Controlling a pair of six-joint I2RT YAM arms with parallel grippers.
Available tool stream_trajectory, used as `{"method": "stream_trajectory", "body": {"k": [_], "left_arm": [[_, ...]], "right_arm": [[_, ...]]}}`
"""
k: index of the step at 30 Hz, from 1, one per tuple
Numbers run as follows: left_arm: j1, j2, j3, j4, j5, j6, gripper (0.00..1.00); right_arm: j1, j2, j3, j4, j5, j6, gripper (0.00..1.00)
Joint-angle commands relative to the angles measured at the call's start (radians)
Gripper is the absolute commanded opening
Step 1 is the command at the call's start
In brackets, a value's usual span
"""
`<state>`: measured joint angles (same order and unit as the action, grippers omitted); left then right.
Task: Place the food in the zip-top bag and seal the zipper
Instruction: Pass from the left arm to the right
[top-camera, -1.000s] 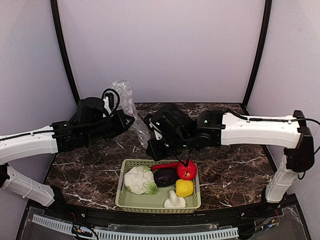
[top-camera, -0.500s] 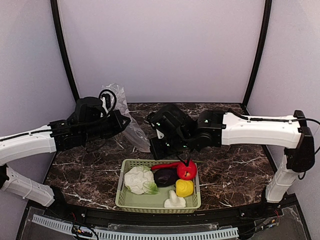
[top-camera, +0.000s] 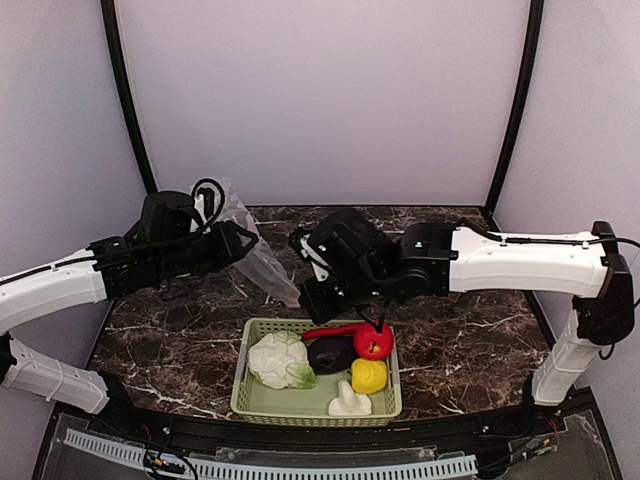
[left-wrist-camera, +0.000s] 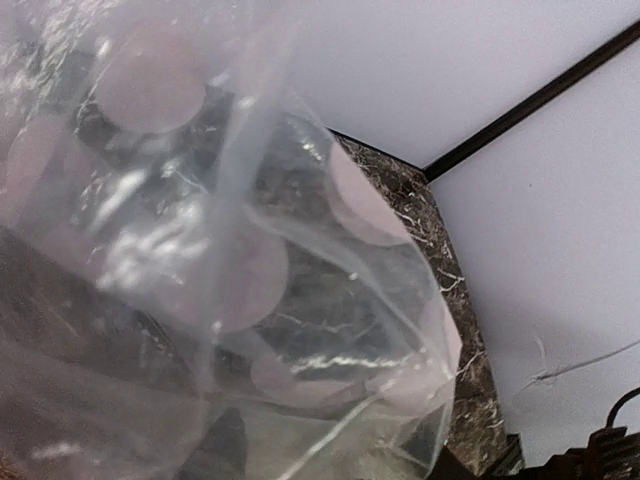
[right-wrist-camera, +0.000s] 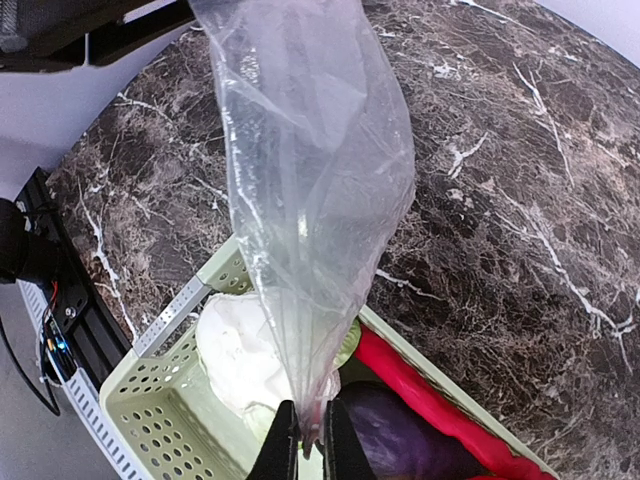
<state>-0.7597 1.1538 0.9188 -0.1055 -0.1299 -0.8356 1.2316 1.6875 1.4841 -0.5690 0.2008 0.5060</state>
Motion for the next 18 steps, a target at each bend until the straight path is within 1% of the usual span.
{"method": "stream_trajectory", "body": {"k": [1,2,5,7,9,13,16,18], "left_arm": [[0.007,-0.065,0.018,-0.051,-0.001,0.096,0.55],[0.007,-0.077,0.021,-0.062,-0.012,0.132,0.61],[0.007,-0.15,0.034,-0.122,-0.048,0.236,0.72],[0.006,-0.192,0.05,-0.158,-0.05,0.332,0.77],[0.006,-0.23,0.072,-0.191,-0.029,0.462,0.81],[0.005,-0.267,0.129,-0.242,0.092,0.645,0.85],[0.005,-0.255,0.177,-0.284,0.215,0.732,0.86],[0.005,-0.237,0.21,-0.303,0.265,0.775,0.87]], "right_arm": [[0.009,-0.044,0.0,0.014,-0.051,-0.085,0.0],[0.006,-0.048,-0.001,0.014,-0.058,-0.099,0.0],[-0.014,-0.066,-0.009,0.018,-0.099,-0.144,0.0],[-0.037,-0.079,-0.014,0.021,-0.12,-0.176,0.0],[-0.064,-0.095,-0.016,0.022,-0.145,-0.215,0.0],[-0.123,-0.12,-0.009,0.009,-0.188,-0.301,0.0],[-0.158,-0.14,0.009,-0.028,-0.197,-0.37,0.0],[-0.175,-0.148,0.029,-0.073,-0.185,-0.394,0.0]]}}
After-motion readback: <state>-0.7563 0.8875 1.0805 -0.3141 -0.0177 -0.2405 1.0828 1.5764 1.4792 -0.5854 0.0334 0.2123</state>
